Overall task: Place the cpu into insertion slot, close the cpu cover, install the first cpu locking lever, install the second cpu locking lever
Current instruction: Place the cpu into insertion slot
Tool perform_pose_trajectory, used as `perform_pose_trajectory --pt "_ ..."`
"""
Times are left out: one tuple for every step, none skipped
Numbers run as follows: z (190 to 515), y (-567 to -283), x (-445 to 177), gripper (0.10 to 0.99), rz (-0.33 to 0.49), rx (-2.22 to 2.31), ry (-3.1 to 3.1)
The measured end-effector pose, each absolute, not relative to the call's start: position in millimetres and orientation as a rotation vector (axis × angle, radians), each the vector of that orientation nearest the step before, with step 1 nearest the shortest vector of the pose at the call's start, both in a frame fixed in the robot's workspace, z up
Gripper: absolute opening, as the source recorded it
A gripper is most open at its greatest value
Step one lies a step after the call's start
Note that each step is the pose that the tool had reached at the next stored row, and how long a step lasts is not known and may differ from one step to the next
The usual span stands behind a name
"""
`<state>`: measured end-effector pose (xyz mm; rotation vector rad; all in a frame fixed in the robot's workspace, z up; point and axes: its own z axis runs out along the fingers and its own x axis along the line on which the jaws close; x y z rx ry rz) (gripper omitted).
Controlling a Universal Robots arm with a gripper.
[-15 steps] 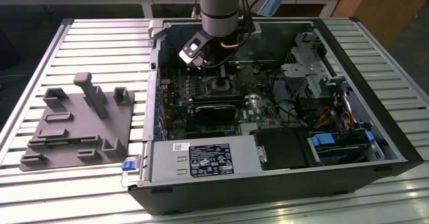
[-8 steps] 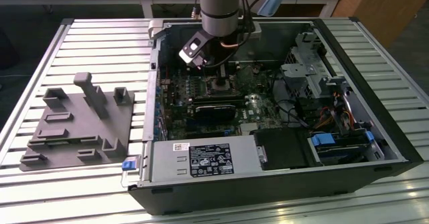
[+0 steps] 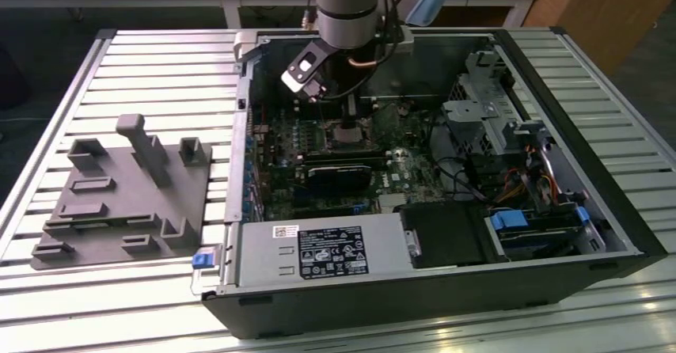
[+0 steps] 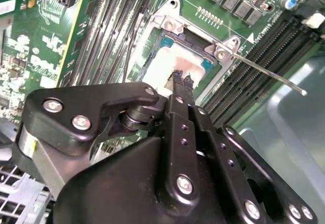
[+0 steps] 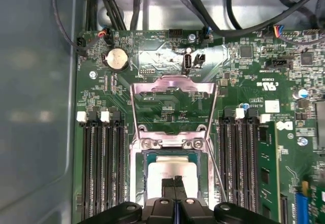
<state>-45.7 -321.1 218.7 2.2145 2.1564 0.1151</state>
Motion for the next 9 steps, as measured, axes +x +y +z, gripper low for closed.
perform_pose_trajectory --pt "221.1 -321.1 -45.7 0.106 0.115 2.214 2.156" --pt "223.8 -321.1 -45.7 0.106 0.115 2.214 2.156" --pt "226.4 -321.1 -45.7 0.106 0.115 2.214 2.156" --pt "228.9 -321.1 -45.7 0.106 0.115 2.214 2.156" --pt "231.4 -321.1 -45.7 0.106 0.115 2.214 2.156" --pt "234.0 -321.1 -45.7 0.106 0.115 2.214 2.156" --pt "236.5 -321.1 -45.7 0.106 0.115 2.214 2.156" --pt "238.9 -321.1 -45.7 0.106 0.115 2.214 2.156" --pt "241.0 -321.1 -45.7 0.106 0.115 2.214 2.156"
